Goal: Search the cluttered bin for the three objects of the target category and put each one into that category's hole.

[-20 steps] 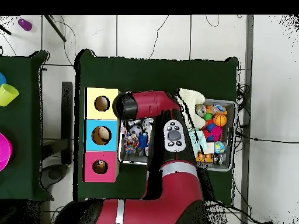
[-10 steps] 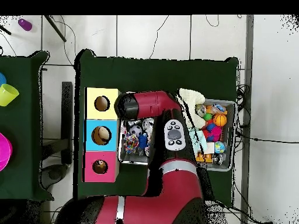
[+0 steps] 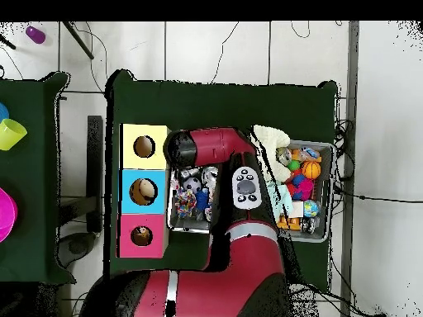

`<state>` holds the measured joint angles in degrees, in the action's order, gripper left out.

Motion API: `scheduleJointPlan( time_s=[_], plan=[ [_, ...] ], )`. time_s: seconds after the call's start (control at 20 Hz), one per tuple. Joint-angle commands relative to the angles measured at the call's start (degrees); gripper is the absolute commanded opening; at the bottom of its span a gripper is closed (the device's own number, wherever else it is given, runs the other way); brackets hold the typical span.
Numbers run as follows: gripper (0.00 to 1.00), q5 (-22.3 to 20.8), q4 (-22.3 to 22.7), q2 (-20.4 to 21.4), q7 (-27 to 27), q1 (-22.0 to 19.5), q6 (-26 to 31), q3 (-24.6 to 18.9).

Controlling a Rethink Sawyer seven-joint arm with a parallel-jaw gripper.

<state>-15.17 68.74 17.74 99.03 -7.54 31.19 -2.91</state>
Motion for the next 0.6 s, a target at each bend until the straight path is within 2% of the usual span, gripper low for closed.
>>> scheduleJointPlan(
  time_s=[0.05,0.1,0.15,0.3,0.4,0.6],
  plan=[
    [1.00,-0.17,-0.81,-3.27,6.17,-0.43,-3.12,-1.69],
    [1.00,-0.22,-0.98,-3.31,6.05,-0.33,-2.81,-1.62],
    [0.00,-0.11,-0.88,-3.36,7.07,-0.09,-3.86,-1.26],
    [0.00,-0.42,-0.70,-3.31,7.79,0.11,-5.87,-0.99],
    [0.00,0.11,-1.49,-3.21,6.51,0.19,-2.02,-1.03],
    [0.00,0.63,-0.79,-2.01,5.92,-0.20,-0.96,-1.56]
  ],
)
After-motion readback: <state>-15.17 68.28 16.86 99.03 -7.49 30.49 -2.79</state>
